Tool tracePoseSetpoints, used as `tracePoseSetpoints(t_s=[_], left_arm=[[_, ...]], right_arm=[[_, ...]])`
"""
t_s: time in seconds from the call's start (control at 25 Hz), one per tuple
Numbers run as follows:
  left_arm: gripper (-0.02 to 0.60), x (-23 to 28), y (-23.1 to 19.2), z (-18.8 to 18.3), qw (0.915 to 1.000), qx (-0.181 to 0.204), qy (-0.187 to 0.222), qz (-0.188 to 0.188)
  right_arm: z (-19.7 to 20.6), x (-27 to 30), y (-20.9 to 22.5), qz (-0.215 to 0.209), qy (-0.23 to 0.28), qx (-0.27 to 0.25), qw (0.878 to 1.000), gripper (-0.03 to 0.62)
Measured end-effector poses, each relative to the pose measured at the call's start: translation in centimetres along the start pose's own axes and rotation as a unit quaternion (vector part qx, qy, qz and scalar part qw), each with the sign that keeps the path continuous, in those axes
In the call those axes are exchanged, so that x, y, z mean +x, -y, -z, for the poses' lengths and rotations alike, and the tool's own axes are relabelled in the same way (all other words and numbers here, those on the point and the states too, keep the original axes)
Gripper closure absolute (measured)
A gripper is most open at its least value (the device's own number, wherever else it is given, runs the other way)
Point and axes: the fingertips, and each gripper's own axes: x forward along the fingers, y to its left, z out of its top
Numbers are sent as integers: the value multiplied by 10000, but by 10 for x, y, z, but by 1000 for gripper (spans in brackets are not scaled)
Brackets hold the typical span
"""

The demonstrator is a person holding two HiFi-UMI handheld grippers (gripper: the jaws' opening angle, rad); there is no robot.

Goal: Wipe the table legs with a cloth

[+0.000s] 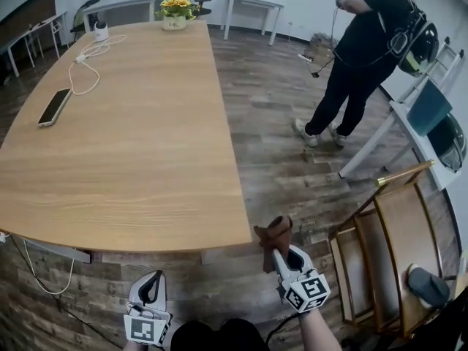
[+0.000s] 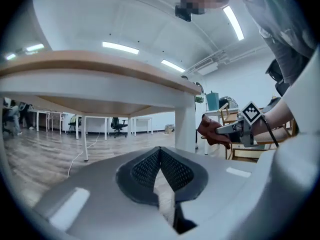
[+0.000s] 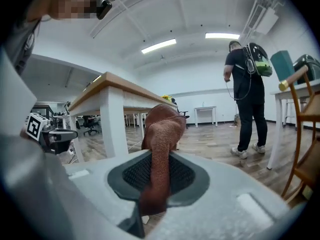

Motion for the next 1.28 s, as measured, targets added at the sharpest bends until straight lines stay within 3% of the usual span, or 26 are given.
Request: tracePoseSetpoints(t_s=[0.12, 0.28, 0.6, 0.92, 1.12, 1.28], left_arm=[[563, -17, 5, -26, 9993, -238, -210, -202], [563, -31, 6, -79, 9986, -273, -188, -415], [563, -42, 25, -172, 9984, -59, -195, -531], [563, -53, 32, -268, 9961, -5, 39, -885], [563, -50, 23, -295, 9931, -262, 84, -1139], [563, -44, 22, -311, 9935, -476, 76, -1032]], right_arm=[[-42, -16, -9, -95, -25, -38, 9999, 531], [-91, -37, -22, -204, 13, -82, 9998, 531], [-191, -74, -47, -611, 237, 66, 9978, 531], [-255, -93, -60, -1091, 332, 237, 9932, 531], [-289, -81, -72, -1128, 418, 255, 9924, 531], [-312, -78, -89, -1163, 486, 228, 9918, 531]])
